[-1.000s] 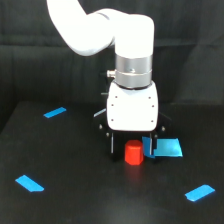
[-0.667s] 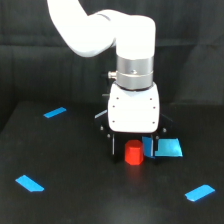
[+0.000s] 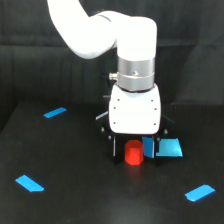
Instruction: Pick up the red object from the table
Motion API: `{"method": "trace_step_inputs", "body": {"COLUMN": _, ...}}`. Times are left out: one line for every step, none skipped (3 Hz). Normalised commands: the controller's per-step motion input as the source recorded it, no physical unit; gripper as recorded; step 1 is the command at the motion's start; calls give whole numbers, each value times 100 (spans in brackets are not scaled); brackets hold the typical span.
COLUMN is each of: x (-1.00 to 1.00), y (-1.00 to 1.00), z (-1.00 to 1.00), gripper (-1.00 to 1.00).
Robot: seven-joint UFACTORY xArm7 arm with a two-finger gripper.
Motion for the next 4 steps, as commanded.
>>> {"method": "trace_step_inputs", "body": {"x": 9, "y": 6, "z": -7, "gripper": 82}}
{"method": "trace_step_inputs", "body": {"x": -1, "y": 6, "z": 1, "gripper": 76}}
{"method": "trace_step_inputs", "body": {"x": 1, "y": 9, "z": 2, "gripper": 64}}
{"method": "trace_step_inputs", "body": {"x": -2, "y": 10, "z": -1, "gripper": 57}}
